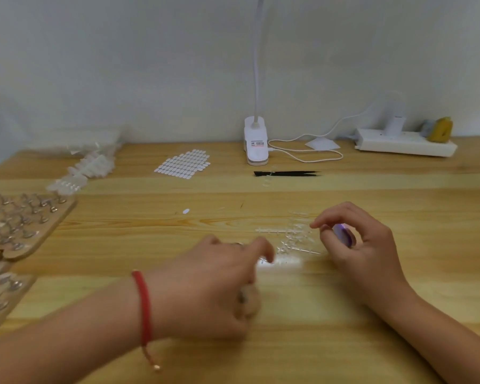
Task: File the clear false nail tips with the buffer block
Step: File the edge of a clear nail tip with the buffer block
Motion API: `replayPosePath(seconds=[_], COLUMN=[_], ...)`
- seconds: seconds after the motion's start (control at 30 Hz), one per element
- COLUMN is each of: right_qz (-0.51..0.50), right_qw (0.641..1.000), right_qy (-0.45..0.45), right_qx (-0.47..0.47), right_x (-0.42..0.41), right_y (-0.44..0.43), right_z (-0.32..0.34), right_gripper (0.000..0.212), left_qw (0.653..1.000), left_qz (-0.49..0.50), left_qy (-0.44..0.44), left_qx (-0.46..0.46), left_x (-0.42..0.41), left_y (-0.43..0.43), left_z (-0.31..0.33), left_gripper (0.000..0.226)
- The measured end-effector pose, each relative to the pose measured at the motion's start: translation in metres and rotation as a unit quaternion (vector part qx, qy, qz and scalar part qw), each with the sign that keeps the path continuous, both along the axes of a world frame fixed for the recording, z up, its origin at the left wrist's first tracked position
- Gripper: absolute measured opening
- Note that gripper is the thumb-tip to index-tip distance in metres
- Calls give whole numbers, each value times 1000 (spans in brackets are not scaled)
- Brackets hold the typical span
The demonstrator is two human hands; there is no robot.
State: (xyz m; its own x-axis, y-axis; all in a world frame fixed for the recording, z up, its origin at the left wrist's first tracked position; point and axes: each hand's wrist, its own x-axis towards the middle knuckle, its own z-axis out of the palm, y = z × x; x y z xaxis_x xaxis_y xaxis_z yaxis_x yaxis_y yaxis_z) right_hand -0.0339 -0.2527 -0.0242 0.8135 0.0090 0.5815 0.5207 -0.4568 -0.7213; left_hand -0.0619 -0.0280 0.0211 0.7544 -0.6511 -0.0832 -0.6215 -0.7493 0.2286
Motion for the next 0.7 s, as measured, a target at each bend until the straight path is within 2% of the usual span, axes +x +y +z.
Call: replayPosePath(seconds=[0.13,0.23,0.33,0.47,0.53,0.63,0.7], right_qz=[-50,-83,-113,-131,-124,-96,-53], right_qw=[995,982,961,939,940,949,970], right_qy=[33,49,86,134,145,165,173], right_qx=[85,161,238,288,284,250,163], right_x=[3,5,10,17,17,17,17], right_y=[-6,-14,-20,-24,-24,-22,-21], right_z=[2,4,3,1,0,-1,1], right_gripper=[43,38,35,35,36,32,27], left_qw=[997,991,967,897,890,918,941], left_qz=[-55,-68,16,162,195,183,160], left_qy=[-44,-58,54,89,68,6,-29], left_qx=[-40,-99,-247,-402,-407,-352,-297], left_x=[-8,-16,-11,14,18,25,36], left_y=[-67,-85,-58,2,17,18,9], left_z=[-3,-2,9,-1,-17,-37,-42], left_gripper=[68,69,52,31,22,22,24])
